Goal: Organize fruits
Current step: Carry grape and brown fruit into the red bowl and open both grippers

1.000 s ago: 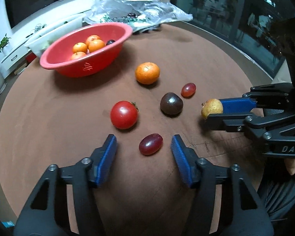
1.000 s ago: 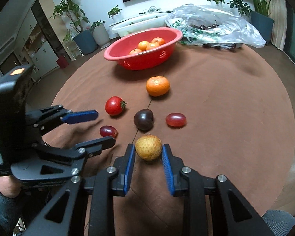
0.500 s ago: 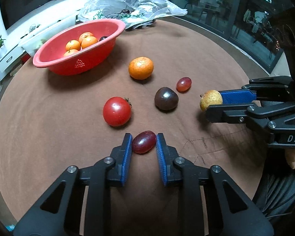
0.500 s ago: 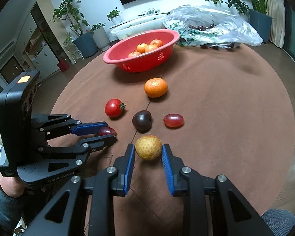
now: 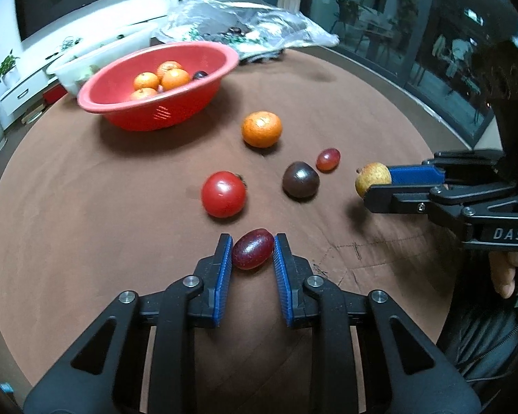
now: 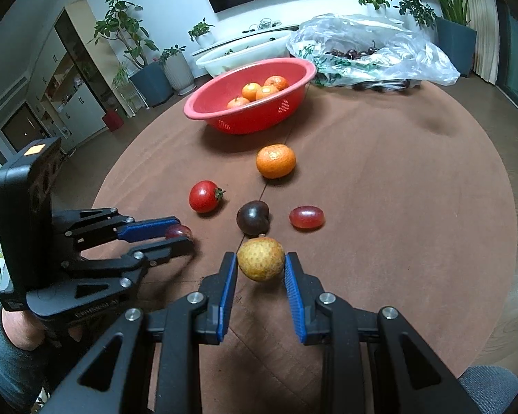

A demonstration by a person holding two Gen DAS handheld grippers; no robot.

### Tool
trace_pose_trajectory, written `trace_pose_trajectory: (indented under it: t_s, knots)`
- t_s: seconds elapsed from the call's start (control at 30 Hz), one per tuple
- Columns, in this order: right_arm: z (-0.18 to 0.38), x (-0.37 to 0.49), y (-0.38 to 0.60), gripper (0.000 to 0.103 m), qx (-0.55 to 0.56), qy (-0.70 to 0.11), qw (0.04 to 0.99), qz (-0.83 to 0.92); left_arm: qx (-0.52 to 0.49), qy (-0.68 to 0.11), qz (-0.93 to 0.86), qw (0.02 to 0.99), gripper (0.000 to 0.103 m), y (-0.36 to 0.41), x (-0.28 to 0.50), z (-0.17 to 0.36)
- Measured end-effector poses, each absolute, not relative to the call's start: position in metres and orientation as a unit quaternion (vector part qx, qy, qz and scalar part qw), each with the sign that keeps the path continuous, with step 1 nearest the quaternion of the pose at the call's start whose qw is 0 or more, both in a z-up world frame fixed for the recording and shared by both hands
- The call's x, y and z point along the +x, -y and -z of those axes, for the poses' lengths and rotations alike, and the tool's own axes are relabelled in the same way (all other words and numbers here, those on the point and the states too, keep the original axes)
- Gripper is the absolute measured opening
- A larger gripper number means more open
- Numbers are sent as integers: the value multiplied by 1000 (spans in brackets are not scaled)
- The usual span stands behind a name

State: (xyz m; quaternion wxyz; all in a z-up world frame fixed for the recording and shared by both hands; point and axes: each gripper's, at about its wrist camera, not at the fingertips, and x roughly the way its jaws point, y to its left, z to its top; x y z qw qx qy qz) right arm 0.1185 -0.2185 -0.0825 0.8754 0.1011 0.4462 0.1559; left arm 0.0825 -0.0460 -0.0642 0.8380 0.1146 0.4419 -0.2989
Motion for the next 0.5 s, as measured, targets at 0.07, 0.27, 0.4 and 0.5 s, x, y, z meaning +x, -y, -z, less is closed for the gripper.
trace_pose_trajectory:
  t_s: [0.07,0.27,0.4,0.5]
  knots:
    - [82,119,220,31,103,-446,875,-155,103,-439,295,843,22,39,85,59]
    - [75,126,232,31,112,-442,878,-145,69,-423,278,860,22,15,100,37]
    - [65,135,241,31,111,-433,884,-136,52,-409,261,873,22,-3,116,20]
    - [50,147,248,31,107,-421,891,-130,44,-399,248,882,22,-12,133,5]
